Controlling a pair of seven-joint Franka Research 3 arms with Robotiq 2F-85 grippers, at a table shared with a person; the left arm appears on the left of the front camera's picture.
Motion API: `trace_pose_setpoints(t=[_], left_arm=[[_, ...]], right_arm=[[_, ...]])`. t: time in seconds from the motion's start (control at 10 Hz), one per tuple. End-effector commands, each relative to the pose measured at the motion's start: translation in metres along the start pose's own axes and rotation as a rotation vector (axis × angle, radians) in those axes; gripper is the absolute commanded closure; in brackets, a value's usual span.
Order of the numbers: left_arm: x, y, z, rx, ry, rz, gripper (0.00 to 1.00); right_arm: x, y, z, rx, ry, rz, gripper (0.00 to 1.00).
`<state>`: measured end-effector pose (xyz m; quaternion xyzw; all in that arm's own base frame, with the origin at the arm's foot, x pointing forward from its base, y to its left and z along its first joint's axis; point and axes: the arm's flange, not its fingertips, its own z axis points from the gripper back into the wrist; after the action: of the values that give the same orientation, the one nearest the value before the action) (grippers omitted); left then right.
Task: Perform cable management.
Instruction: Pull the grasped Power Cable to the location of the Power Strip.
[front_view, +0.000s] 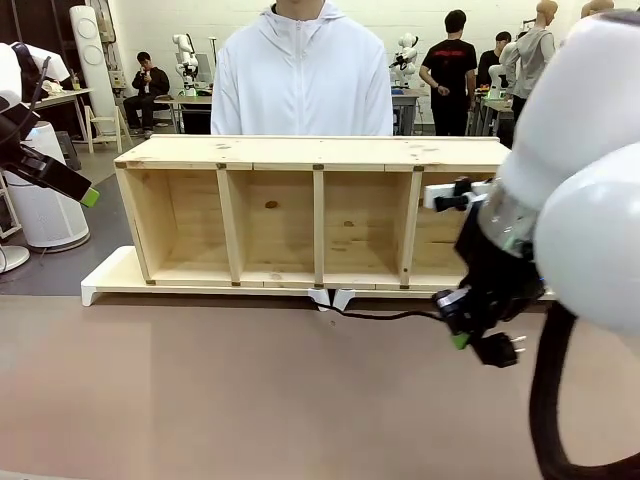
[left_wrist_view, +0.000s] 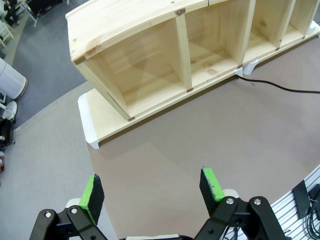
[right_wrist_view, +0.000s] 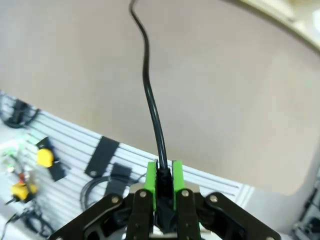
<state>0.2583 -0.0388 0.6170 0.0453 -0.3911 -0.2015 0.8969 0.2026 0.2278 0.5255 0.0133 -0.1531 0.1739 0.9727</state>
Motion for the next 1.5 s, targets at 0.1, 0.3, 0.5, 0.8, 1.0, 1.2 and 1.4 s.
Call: trace_pose_setpoints(t=[0.1,0.3,0.5,0.8,1.0,1.2,1.4], left_arm=[[0.000,0.000,0.000,0.005,0.000,0.000,0.00],[0.000,0.000,0.000,0.005,0.000,0.000,0.00],[0.000,0.000,0.000,0.005,0.000,0.000,0.00],[0.000,0.000,0.000,0.005,0.000,0.000,0.00],[0.000,0.000,0.000,0.005,0.000,0.000,0.00],[0.000,0.000,0.000,0.005,0.000,0.000,0.00],[0.000,0.000,0.000,0.005,0.000,0.000,0.00]], right_arm=[[-0.042,-0.063,-0.016,-0.113,-0.001,-0.082,0.84],[-0.038,-0.098,-0.011,-0.182,-0.014,-0.134,0.84],[-0.029,-0.129,-0.008,-0.233,-0.066,-0.178,0.84],[0.001,-0.176,-0.007,-0.225,-0.161,-0.240,0.84],[0.023,-0.203,-0.004,-0.254,-0.179,-0.274,0.84],[0.043,-0.226,-0.007,-0.276,-0.168,-0.315,0.84],[0.063,-0.244,-0.011,-0.276,-0.205,-0.340,0.84]])
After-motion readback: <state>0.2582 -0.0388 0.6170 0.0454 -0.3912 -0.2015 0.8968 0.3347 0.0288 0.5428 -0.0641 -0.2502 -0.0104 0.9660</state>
